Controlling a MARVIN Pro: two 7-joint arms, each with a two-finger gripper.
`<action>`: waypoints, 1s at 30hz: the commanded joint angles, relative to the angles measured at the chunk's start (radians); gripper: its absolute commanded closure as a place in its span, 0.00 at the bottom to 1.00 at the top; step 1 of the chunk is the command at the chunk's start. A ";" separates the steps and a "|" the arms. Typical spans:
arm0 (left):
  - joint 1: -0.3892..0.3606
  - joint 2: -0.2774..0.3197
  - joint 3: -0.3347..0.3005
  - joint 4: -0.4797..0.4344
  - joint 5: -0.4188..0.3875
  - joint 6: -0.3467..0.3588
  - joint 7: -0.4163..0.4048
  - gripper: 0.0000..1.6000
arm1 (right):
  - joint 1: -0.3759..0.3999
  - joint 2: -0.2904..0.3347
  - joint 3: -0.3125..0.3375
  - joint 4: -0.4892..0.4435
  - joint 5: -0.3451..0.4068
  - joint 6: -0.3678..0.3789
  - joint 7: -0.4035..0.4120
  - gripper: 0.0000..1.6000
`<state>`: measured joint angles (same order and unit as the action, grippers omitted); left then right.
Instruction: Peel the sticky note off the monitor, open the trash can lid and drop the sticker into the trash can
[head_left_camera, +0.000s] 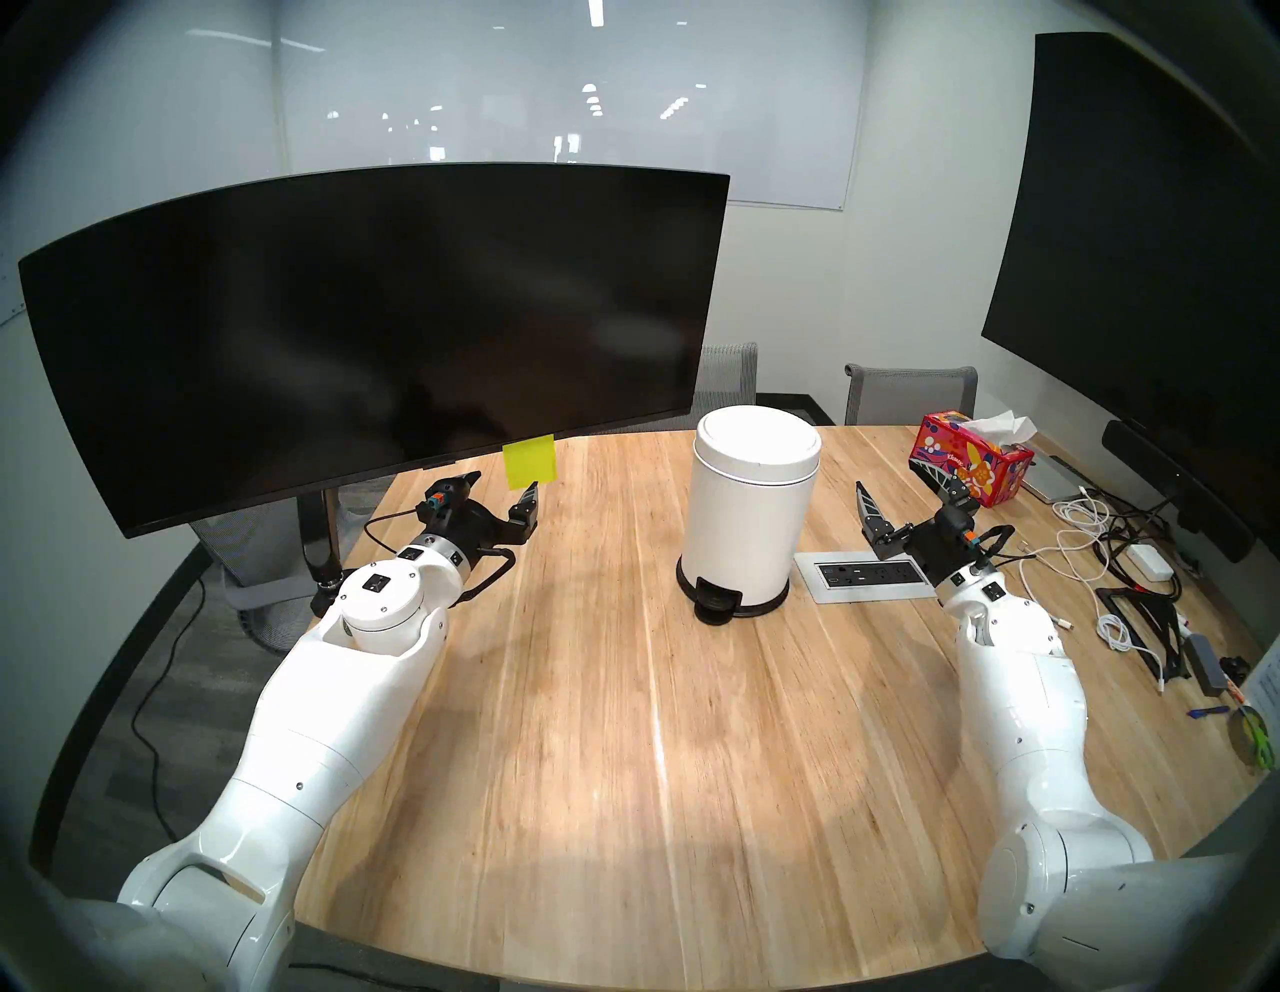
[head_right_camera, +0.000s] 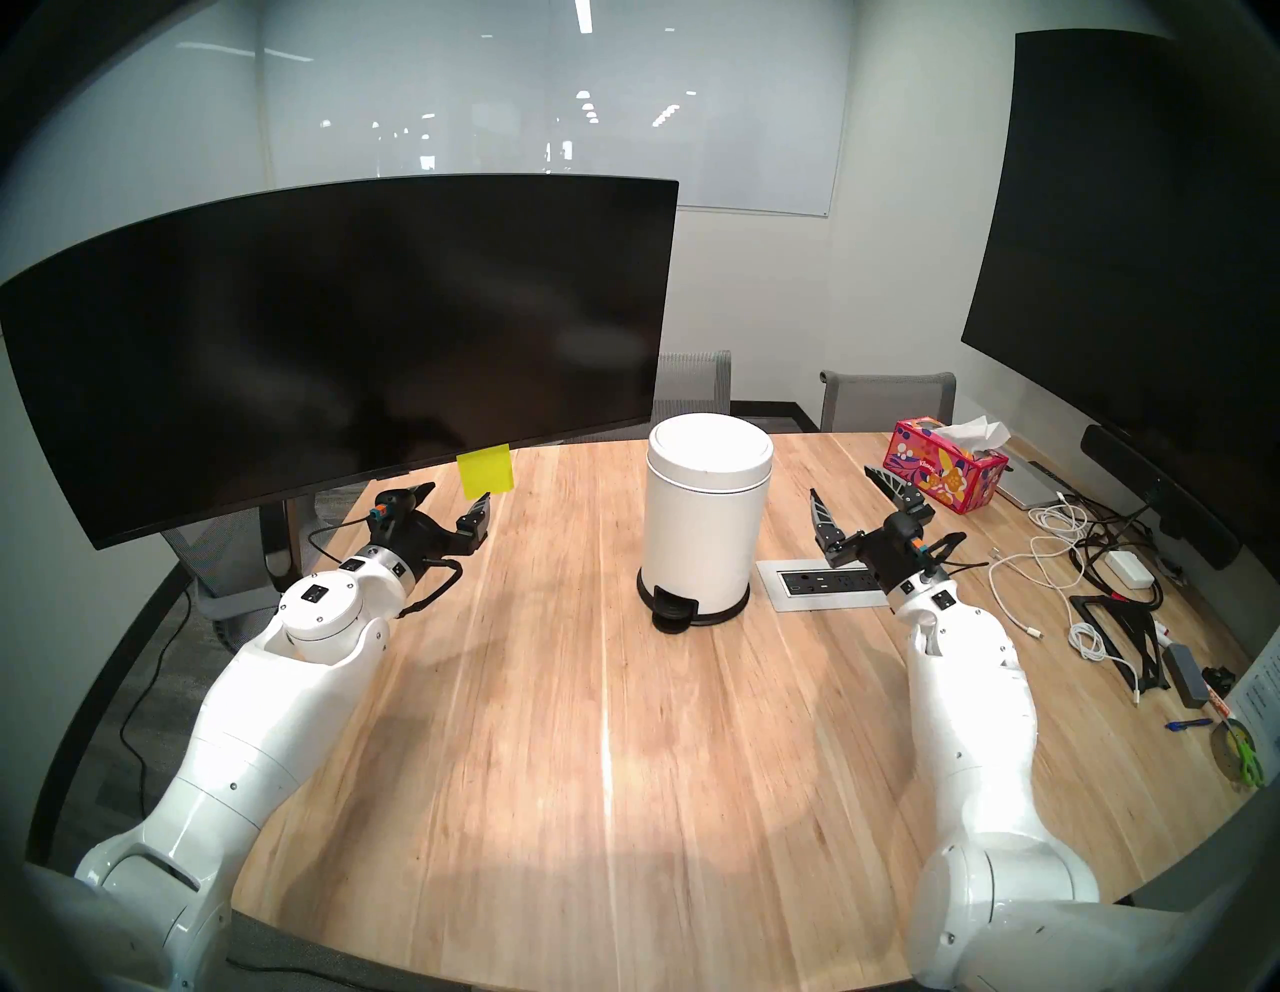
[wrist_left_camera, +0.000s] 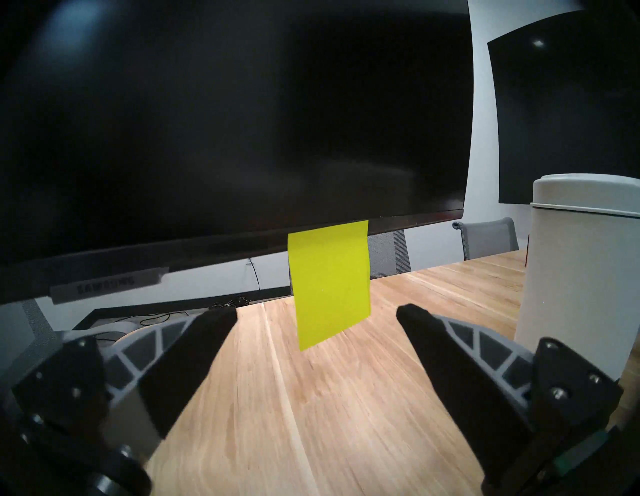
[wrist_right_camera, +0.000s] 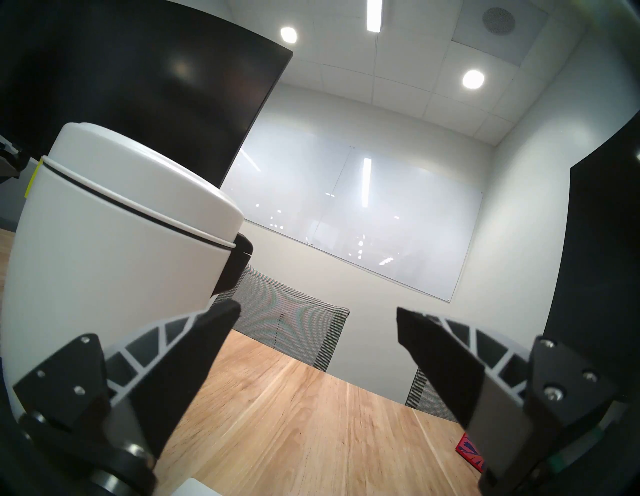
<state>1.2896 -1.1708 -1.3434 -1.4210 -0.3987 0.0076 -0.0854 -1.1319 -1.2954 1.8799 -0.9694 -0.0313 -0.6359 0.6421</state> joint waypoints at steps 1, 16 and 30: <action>-0.040 -0.017 0.003 -0.009 -0.001 -0.018 -0.007 0.00 | 0.014 0.001 0.002 -0.018 0.005 -0.002 -0.001 0.00; -0.041 -0.022 0.006 0.005 0.014 -0.013 -0.001 0.00 | 0.014 0.001 0.002 -0.019 0.005 -0.002 -0.001 0.00; -0.059 -0.036 0.007 0.038 0.027 -0.006 0.002 0.00 | 0.014 0.001 0.002 -0.019 0.005 -0.002 -0.001 0.00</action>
<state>1.2635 -1.1995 -1.3368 -1.3851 -0.3666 0.0023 -0.0745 -1.1319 -1.2953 1.8798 -0.9697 -0.0312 -0.6357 0.6421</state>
